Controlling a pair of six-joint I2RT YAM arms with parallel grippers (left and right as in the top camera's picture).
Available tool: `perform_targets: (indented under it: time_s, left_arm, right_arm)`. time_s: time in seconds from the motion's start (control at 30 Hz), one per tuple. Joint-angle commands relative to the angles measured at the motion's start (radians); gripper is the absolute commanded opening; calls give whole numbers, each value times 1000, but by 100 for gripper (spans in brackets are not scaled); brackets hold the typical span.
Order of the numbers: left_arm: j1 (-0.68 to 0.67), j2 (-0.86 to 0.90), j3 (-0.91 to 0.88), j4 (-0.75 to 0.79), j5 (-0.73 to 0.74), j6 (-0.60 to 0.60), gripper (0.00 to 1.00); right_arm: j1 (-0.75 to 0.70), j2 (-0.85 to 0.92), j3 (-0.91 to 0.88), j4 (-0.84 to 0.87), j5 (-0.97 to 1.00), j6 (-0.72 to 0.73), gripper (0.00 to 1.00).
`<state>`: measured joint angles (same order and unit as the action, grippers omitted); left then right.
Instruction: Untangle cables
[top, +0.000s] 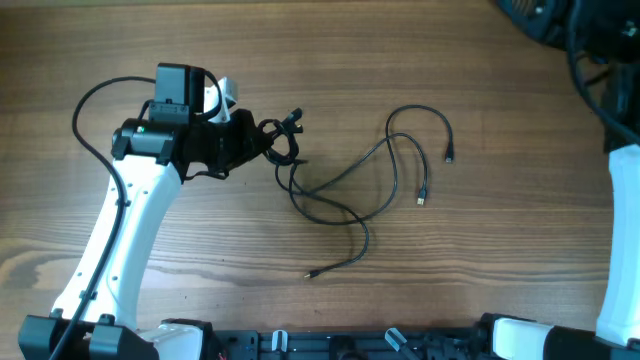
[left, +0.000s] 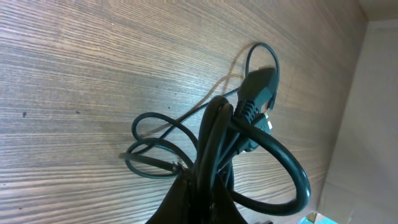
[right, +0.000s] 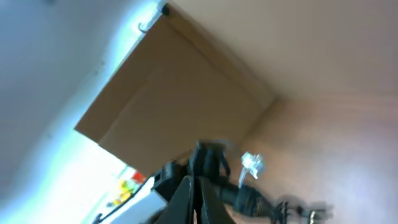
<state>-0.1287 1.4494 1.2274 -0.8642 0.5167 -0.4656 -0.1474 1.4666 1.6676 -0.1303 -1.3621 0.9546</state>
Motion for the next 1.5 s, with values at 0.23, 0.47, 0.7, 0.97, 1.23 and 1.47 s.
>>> perform_targets:
  time_s: [0.23, 0.47, 0.7, 0.97, 1.23, 1.47]
  left_arm:
    - [0, -13, 3, 113, 175, -134, 4]
    - [0, -13, 3, 119, 331, -199, 4]
    - [0, -13, 3, 132, 483, -140, 4]
    - [14, -13, 3, 131, 460, -122, 4]
    - [59, -13, 3, 80, 329, -122, 4]
    - [59, -13, 0, 35, 227, -114, 4]
  right_arm:
    - [327, 24, -14, -695, 570, -642, 43]
    - [607, 103, -16, -773, 799, -761, 46]
    - [585, 275, -17, -758, 426, -1014, 45]
    - [579, 323, -16, -758, 153, -1087, 41]
    - [534, 323, -16, -673, -262, -1015, 27]
    - [544, 297, -16, -156, -262, -402, 22]
